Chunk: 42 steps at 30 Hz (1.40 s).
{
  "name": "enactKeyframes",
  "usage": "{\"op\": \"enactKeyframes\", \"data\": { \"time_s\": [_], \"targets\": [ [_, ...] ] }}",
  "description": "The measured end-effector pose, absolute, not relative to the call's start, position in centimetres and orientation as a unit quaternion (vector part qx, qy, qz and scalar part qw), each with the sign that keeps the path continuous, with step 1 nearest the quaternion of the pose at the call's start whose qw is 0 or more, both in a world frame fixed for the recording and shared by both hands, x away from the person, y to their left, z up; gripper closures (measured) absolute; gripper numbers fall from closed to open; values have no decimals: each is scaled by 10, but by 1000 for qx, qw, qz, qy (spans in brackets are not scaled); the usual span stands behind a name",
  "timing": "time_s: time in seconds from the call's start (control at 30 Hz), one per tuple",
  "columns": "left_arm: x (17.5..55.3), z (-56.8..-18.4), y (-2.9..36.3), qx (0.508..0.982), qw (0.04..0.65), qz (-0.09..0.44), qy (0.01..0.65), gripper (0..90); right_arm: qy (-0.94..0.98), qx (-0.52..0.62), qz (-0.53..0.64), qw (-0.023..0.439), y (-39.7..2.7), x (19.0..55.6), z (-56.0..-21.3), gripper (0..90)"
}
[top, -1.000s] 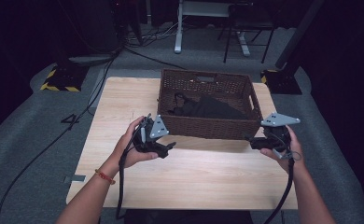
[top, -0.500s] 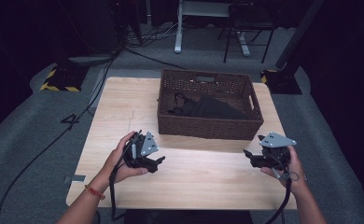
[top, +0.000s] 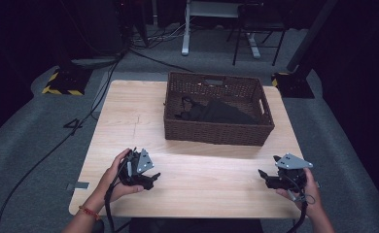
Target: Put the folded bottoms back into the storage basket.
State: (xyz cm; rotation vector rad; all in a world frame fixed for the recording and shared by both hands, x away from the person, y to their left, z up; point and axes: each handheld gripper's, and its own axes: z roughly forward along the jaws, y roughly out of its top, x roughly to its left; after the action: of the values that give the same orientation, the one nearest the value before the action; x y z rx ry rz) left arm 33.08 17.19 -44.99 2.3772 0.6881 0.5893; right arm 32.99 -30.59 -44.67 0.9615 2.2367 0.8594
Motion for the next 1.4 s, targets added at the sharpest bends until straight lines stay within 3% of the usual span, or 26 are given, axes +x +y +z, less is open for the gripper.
{"op": "enactKeyframes", "data": {
  "time_s": [0.7, 1.03, 1.4],
  "targets": [
    [313, -487, 206, 872, 298, 203, 330, 184, 814, 430, 313, 233, -362, 308, -497, 219],
    [304, -505, 237, 832, 340, 159, 410, 178, 780, 475, 345, 216, -385, 298, -505, 169],
    [303, -505, 240, 825, 333, 163, 426, 153, 772, 484, 347, 221, -384, 298, -506, 167]
  ]
}}
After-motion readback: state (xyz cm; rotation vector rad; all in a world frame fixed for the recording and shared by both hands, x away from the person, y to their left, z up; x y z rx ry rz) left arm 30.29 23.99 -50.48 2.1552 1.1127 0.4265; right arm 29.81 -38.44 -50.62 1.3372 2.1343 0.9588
